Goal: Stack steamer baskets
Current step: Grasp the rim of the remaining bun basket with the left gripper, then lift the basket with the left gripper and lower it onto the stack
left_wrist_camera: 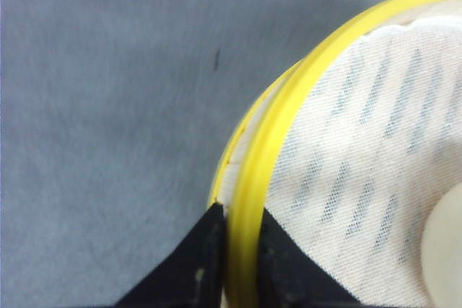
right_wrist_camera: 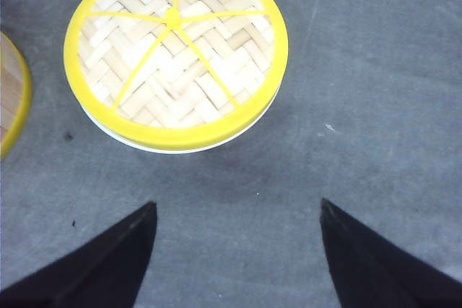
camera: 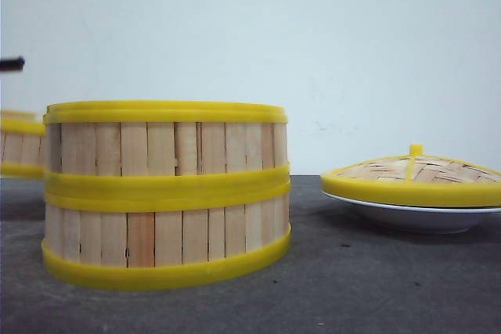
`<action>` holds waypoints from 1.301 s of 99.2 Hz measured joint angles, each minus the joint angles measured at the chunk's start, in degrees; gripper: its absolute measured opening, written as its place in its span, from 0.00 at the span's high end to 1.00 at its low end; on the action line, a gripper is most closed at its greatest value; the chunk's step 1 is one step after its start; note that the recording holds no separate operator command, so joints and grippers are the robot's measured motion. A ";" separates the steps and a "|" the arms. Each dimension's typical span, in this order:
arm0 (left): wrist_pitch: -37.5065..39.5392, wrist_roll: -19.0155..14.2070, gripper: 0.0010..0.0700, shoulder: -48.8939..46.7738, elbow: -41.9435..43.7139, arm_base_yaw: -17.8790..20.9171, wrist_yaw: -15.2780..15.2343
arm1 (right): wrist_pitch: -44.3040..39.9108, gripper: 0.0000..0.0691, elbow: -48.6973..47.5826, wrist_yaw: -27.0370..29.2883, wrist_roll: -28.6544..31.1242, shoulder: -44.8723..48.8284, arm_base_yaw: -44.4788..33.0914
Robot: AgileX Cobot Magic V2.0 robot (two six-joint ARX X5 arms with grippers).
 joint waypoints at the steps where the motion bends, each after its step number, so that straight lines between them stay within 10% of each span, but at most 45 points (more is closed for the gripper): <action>1: -0.31 0.02 0.97 0.00 0.48 0.00 0.15 | 0.00 0.36 0.00 0.00 0.00 0.00 0.02; 32: -13.94 1.62 0.97 -0.17 13.84 -0.59 7.72 | 0.09 0.36 0.00 0.00 -0.11 0.00 0.02; 71: -19.45 4.39 0.97 -14.49 13.99 -9.11 7.89 | 1.33 0.36 0.02 -0.02 -0.46 0.00 0.02; 129: -14.64 4.17 0.97 -30.82 -10.56 -24.72 7.91 | 2.89 0.36 0.00 -0.02 -1.97 0.04 0.02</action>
